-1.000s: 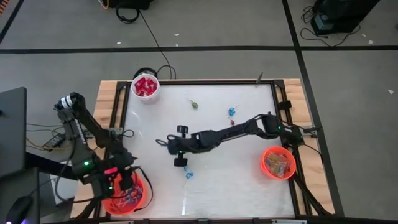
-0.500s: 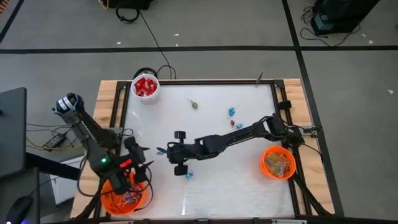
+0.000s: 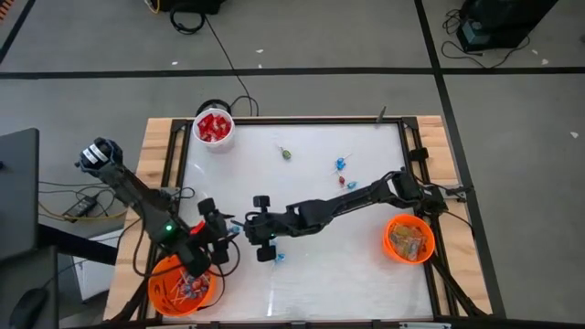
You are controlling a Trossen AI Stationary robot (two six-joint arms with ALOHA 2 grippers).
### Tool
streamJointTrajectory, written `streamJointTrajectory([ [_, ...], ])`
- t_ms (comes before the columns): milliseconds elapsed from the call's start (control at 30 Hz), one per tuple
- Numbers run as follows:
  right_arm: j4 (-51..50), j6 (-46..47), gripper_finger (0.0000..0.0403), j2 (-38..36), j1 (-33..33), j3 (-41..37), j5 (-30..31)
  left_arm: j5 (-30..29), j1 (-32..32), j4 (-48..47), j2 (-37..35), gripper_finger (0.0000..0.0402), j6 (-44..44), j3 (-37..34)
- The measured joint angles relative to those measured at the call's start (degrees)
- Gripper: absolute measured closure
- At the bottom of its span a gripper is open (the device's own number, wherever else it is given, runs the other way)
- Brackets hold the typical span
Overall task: Sort candy by brand, put in halloween buckets
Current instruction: Put the blue sucker into the left orange bucket
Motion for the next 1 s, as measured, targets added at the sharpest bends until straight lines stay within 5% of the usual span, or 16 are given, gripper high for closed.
streamJointTrajectory([
  [633, 0.0, -0.3, 0.0396, 0.0, 0.4, 0.1, 0.3, 2.9, 0.6, 7.6, 0.0, 0.0289, 11.0, 0.0],
  [1000, -1.1, 3.7, 0.0294, 0.0, -1.4, 0.1, 3.1, 6.7, 0.6, -2.0, -0.1, 0.0310, 5.4, 2.7],
])
